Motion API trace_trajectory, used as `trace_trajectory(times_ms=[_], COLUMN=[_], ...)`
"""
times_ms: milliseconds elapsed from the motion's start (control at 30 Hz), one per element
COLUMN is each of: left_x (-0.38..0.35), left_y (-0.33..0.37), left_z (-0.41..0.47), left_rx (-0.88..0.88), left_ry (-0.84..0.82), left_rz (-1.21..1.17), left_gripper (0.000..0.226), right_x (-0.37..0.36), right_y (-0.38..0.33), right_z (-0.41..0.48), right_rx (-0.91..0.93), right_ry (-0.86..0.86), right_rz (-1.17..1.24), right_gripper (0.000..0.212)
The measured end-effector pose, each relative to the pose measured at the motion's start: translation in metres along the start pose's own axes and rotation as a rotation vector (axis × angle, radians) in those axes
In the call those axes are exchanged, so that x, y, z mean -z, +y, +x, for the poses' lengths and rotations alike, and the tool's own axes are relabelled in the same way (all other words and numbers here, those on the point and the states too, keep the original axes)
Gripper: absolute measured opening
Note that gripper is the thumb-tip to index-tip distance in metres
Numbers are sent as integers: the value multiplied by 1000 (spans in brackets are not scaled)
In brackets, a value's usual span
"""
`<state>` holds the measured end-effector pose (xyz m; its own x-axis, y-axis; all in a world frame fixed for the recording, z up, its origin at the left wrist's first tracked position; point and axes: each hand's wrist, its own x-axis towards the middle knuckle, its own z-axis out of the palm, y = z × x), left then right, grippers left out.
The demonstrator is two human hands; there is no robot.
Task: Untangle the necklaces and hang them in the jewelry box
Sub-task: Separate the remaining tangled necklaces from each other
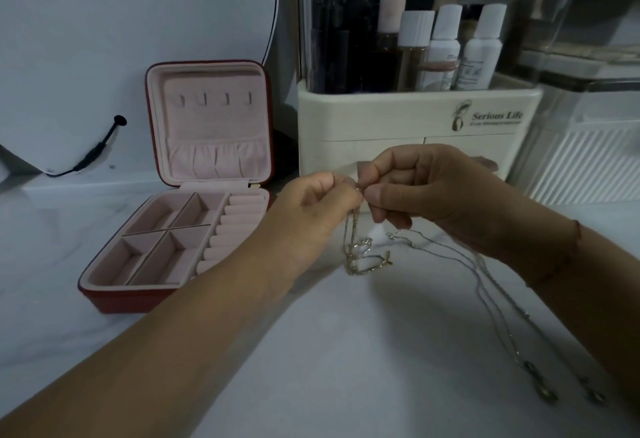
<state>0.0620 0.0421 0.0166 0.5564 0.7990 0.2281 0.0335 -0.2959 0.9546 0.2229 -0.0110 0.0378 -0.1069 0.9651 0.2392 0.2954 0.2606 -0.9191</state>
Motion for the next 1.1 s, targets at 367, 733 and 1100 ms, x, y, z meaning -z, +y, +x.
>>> trace_trajectory(times_ms=[367,733,1100], left_x=[5,7,8], left_y=[-1,1,0], left_z=[-1,-1,-2], left_rx=[-15,-29,57], left_ry=[21,81,-12], left_rz=[132,30,75], left_gripper=[8,10,9], right_x=[-4,0,2], right_y=[3,2,4], right_z=[1,1,2], right_rx=[-1,-94,-135], right_ry=[37,26,88], right_rz=[8,55,48], right_gripper=[20,26,24])
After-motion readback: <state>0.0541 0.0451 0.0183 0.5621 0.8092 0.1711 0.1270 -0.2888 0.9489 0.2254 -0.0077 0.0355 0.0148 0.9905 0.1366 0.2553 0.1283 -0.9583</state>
